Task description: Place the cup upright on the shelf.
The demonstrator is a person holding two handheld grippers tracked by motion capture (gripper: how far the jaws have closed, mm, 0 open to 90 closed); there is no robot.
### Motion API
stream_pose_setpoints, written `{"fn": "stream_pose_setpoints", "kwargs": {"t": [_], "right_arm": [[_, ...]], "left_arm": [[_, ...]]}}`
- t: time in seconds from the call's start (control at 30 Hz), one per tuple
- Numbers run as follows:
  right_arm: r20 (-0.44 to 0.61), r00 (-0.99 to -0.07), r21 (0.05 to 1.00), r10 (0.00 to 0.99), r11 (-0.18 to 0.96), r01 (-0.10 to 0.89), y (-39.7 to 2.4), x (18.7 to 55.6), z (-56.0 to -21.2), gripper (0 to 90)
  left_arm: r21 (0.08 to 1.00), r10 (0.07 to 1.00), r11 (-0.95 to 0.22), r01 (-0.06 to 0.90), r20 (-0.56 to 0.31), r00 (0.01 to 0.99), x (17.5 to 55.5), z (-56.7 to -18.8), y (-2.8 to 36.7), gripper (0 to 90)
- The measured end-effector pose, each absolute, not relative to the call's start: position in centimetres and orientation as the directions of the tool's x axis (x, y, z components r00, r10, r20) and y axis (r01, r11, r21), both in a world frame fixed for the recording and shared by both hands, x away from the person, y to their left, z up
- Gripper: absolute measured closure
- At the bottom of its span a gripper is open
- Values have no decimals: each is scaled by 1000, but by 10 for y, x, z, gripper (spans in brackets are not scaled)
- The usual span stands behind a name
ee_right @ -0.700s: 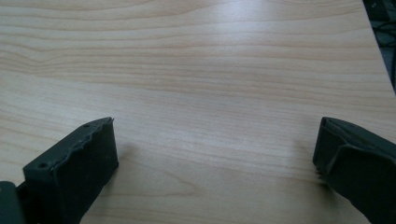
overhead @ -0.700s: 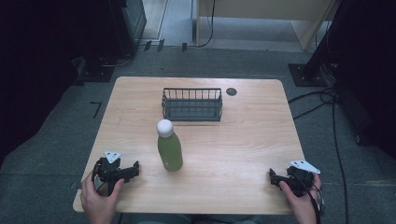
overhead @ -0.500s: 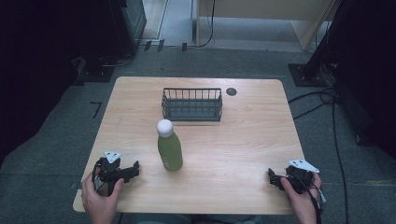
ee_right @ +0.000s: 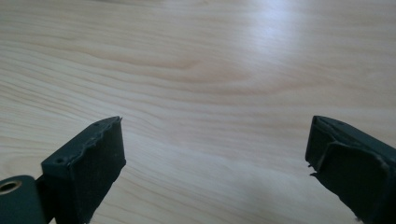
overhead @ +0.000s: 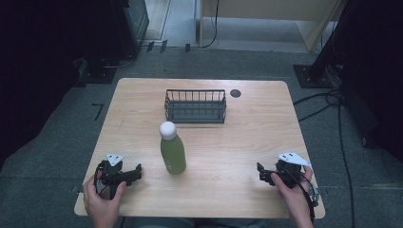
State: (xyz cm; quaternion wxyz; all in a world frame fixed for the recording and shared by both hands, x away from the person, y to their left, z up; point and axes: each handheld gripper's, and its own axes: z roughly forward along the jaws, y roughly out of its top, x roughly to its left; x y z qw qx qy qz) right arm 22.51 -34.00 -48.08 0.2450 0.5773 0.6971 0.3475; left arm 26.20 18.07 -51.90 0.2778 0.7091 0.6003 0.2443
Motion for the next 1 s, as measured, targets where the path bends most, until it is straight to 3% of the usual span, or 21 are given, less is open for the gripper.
{"fn": "stream_pose_setpoints", "kwargs": {"t": [1.0], "right_arm": [[65, -432, 810, 900, 205, 550, -228, 254, -447, 37]], "left_arm": [[688, 987, -124, 715, 13, 160, 262, -519, 181, 0]]}}
